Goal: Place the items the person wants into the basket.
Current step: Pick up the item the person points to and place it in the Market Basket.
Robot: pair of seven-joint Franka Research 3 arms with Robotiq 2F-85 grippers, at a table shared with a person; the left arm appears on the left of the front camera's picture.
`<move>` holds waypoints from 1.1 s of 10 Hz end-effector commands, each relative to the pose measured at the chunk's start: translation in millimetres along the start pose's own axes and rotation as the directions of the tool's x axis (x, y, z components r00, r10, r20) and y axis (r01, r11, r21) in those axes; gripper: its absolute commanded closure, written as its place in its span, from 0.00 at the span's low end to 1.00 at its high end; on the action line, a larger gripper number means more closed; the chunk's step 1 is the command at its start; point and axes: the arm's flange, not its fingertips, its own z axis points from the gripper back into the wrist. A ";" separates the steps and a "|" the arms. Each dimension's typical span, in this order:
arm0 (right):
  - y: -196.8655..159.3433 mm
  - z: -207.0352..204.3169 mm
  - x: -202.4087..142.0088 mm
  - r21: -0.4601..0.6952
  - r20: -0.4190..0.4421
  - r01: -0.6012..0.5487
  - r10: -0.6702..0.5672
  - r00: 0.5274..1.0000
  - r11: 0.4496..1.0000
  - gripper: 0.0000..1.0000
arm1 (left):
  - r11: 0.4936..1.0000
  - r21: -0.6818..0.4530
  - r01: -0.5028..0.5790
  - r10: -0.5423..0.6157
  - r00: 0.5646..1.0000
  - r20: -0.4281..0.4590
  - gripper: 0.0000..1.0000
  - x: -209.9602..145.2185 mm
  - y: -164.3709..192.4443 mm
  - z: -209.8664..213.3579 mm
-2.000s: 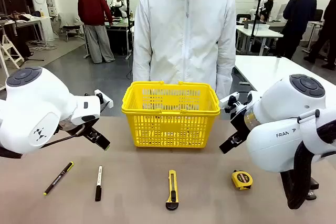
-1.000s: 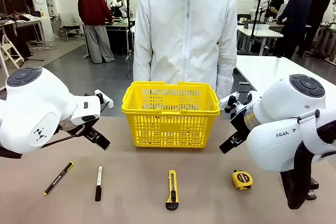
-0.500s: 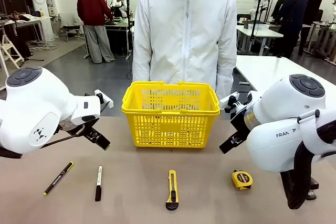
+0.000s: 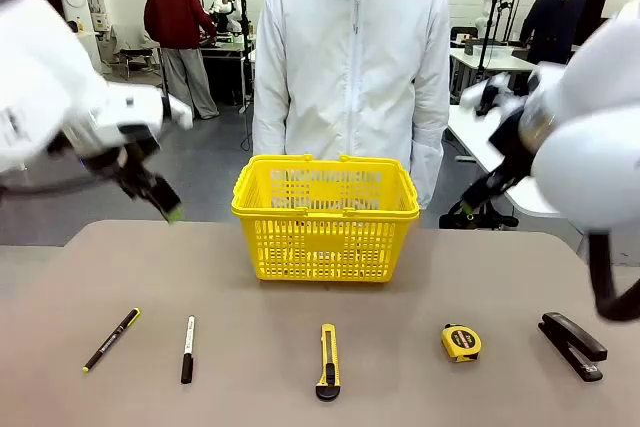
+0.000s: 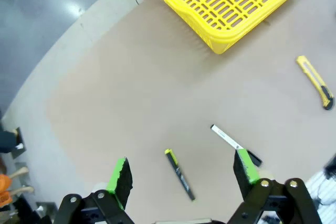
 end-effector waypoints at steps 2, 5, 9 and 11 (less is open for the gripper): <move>8.7 63.1 53.3 -0.070 -0.047 0.019 -0.022 0.999 0.997 0.00 | 0.998 0.057 0.023 -0.024 1.000 0.016 0.00 36.0 11.5 60.8; 8.8 86.4 49.9 -0.040 -0.017 0.010 -0.011 1.000 0.999 0.00 | 0.999 0.037 0.006 -0.008 0.999 0.042 0.00 35.2 10.3 83.6; -15.9 88.9 30.8 0.160 -0.021 -0.088 0.092 0.995 0.983 0.00 | 0.970 -0.194 0.147 -0.154 0.988 -0.022 0.00 29.4 37.1 88.4; -100.5 100.5 -11.2 0.534 0.143 -0.144 0.078 0.987 0.833 0.00 | 0.857 -0.426 0.289 -0.288 0.955 0.069 0.00 4.6 93.1 111.0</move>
